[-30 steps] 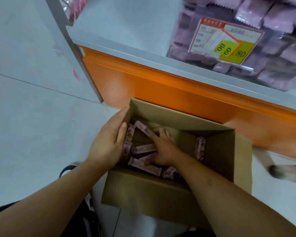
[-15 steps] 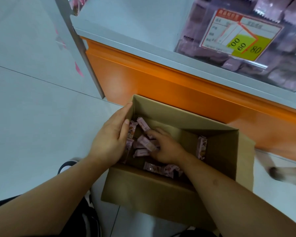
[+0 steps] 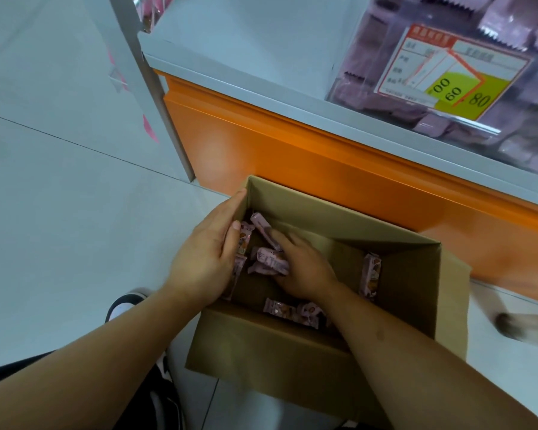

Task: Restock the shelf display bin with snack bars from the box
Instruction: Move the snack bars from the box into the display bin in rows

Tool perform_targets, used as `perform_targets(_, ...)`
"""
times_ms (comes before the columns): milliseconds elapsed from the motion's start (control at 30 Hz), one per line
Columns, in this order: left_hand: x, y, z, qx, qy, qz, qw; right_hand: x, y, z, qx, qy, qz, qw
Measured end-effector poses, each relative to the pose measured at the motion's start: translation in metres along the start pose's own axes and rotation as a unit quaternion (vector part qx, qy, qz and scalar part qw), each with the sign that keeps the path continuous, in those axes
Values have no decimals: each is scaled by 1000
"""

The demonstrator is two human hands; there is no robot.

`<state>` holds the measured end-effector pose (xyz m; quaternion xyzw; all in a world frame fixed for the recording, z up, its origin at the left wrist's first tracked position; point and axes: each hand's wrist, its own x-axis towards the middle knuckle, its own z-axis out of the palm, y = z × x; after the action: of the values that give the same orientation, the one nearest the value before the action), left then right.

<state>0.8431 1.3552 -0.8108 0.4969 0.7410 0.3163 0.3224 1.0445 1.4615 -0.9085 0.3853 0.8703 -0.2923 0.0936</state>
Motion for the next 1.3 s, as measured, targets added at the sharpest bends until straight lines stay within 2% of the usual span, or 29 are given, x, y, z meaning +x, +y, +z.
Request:
perform_targets(200, 1, 0, 1, -4, 0, 5, 1000, -8, -1, -19, 67, 7, 6, 998)
perform_targets(400, 3, 0, -4, 12, -28, 13, 999, -34, -20, -77, 176, -53, 63, 981)
perform_targets(567, 3, 38, -30, 188, -29, 3, 982, -70, -47, -145, 218, -99, 87, 967)
perform_targets(767, 1, 152, -90, -3, -125, -45, 991, -130, -97, -238, 284, -40, 70, 955)
perform_targets(967, -50, 254, -163, -172, -217, -46, 960, -219, -162, -317, 366, 49, -4, 929)
perform_targets(1033, -66, 274, -173, -270, -220, -50, 936, -238, -178, -333, 376, 86, -31, 922)
perform_targets(1167, -84, 306, -172, -386, -237, -16, 891, -260, -202, -348, 383, 150, -60, 909)
perform_targets(1233, -85, 315, -169, -419, -206, 0, 884, -260, -205, -349, 379, 175, -60, 907)
perform_targets(1300, -81, 320, -163, -442, -140, -19, 886, -257, -204, -348, 389, 195, -45, 899)
